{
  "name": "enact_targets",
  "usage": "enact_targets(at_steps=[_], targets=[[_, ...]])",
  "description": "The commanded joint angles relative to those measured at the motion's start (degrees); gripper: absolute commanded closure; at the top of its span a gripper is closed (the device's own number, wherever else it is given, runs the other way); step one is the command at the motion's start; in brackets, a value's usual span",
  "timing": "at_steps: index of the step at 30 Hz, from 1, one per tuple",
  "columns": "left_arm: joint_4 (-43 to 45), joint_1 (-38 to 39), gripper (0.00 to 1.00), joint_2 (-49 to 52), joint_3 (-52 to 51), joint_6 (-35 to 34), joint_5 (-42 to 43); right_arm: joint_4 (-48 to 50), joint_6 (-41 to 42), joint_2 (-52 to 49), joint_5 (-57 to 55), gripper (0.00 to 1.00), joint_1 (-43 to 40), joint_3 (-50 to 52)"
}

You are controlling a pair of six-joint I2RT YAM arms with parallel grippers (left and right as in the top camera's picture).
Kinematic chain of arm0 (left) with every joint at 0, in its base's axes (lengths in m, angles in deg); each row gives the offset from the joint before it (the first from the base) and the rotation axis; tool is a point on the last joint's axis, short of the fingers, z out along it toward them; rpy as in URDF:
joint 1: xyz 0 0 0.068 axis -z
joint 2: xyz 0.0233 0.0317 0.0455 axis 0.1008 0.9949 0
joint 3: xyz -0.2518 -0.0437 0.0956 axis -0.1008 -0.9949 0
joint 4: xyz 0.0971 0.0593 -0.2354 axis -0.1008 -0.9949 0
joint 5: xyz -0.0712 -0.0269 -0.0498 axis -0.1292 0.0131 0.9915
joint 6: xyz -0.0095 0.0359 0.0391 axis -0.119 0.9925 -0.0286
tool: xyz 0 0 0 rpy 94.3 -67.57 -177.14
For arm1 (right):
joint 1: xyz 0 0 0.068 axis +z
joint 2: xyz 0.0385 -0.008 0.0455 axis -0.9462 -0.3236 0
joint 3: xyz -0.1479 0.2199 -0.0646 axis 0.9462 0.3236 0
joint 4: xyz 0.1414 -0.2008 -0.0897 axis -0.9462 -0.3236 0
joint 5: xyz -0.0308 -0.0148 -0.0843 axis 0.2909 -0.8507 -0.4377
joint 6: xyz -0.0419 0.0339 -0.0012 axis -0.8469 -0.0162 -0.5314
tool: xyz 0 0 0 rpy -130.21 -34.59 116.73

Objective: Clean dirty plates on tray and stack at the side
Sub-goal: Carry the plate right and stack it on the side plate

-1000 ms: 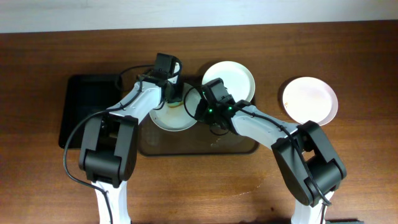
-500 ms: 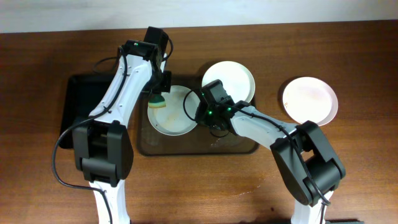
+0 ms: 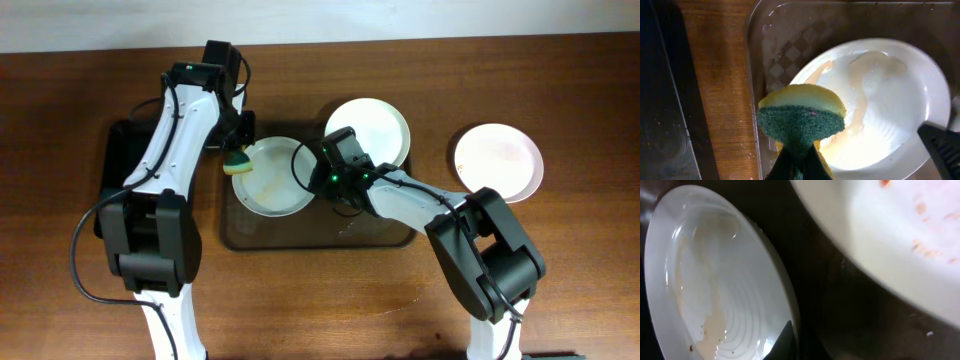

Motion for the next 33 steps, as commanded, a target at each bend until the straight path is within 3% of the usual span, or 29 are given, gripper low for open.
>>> enact_targets(at_steps=[1, 4, 7, 12, 21, 26, 33], targets=[[0.00, 0.04, 0.99, -1.62, 0.74, 0.96, 1.07, -4.31, -3.39, 1.18, 5.25, 0.96, -0.81, -0.87], [0.02, -0.02, 0.99, -1.62, 0.74, 0.96, 1.05, -13.62, -9.51, 5.92, 2.80, 0.96, -1.68, -4.31], [0.44, -0.68, 0.99, -1.62, 0.74, 0.96, 1.07, -24.52, -15.04, 11.23, -6.21, 0.96, -1.64, -7.76], [1.49, -1.38, 0.99, -1.62, 0.74, 0.96, 1.03, -34.69, -19.89, 19.43, -22.29, 0.96, -0.70, -11.08], [2.40, -1.38, 1.00, -1.62, 0.74, 0.96, 1.03, -36.83, -27.91, 23.93, -56.13, 0.96, 8.39, -11.13], [2.84, -1.38, 0.99, -1.62, 0.74, 0.96, 1.05, -36.41, -31.69, 23.93, -82.60, 0.96, 18.21, -11.13], [3.23, -1.38, 0.99, -1.60, 0.74, 0.96, 1.05, -35.47, -31.65, 23.93, -103.38, 0.96, 27.19, -11.13]])
